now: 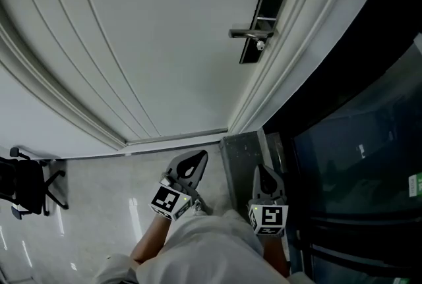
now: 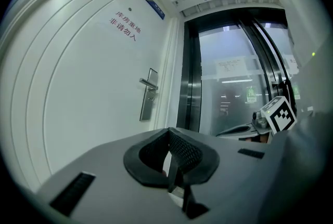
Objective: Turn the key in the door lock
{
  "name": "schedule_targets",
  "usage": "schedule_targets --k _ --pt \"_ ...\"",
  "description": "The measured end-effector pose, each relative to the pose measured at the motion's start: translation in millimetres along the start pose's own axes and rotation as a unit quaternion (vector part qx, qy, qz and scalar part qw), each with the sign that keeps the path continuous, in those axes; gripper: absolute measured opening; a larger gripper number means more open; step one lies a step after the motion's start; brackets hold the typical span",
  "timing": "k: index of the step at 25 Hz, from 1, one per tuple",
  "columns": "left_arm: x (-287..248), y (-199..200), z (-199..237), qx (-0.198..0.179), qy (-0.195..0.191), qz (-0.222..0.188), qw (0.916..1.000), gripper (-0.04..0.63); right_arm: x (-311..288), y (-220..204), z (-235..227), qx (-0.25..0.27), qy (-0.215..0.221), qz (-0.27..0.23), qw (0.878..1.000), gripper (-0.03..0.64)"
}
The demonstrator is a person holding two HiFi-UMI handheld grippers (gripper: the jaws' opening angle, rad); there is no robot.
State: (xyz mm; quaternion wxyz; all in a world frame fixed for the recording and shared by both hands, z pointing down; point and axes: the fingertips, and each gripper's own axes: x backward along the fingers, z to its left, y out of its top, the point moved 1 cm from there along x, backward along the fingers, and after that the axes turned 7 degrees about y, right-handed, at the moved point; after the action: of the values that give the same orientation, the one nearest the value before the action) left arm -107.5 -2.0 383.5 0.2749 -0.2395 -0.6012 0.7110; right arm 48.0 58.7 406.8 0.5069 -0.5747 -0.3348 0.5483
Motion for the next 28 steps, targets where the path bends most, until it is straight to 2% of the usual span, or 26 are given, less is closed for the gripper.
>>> schedule_targets --k 3,7,12,19,25,28 --pt "-7 0 11 0.01 0.001 -0.003 0.9999 0.006 -11 -1 2 0.019 -0.001 0.015 1.0 0.002" --pt "-17 -6 23 0.011 0.003 0.022 0.9997 0.005 -26 1 -2 0.033 -0.004 0.022 0.999 0.002" --pt "-30 2 31 0.007 0.009 0.004 0.9999 0.005 -47 5 -17 0.051 0.002 0.021 0.998 0.002" --pt "-63 8 57 -0.015 0.035 0.018 0.9991 0.005 -105 18 -41 0.083 0.023 0.007 0.996 0.002" --pt "-108 27 63 -0.033 0.03 0.0 0.999 0.005 -149 31 -61 0.12 0.043 -0.003 0.992 0.002" --pt "-128 27 63 -0.038 0.033 0.015 0.9986 0.006 -163 40 -76 0.13 0.051 -0.016 0.99 0.002"
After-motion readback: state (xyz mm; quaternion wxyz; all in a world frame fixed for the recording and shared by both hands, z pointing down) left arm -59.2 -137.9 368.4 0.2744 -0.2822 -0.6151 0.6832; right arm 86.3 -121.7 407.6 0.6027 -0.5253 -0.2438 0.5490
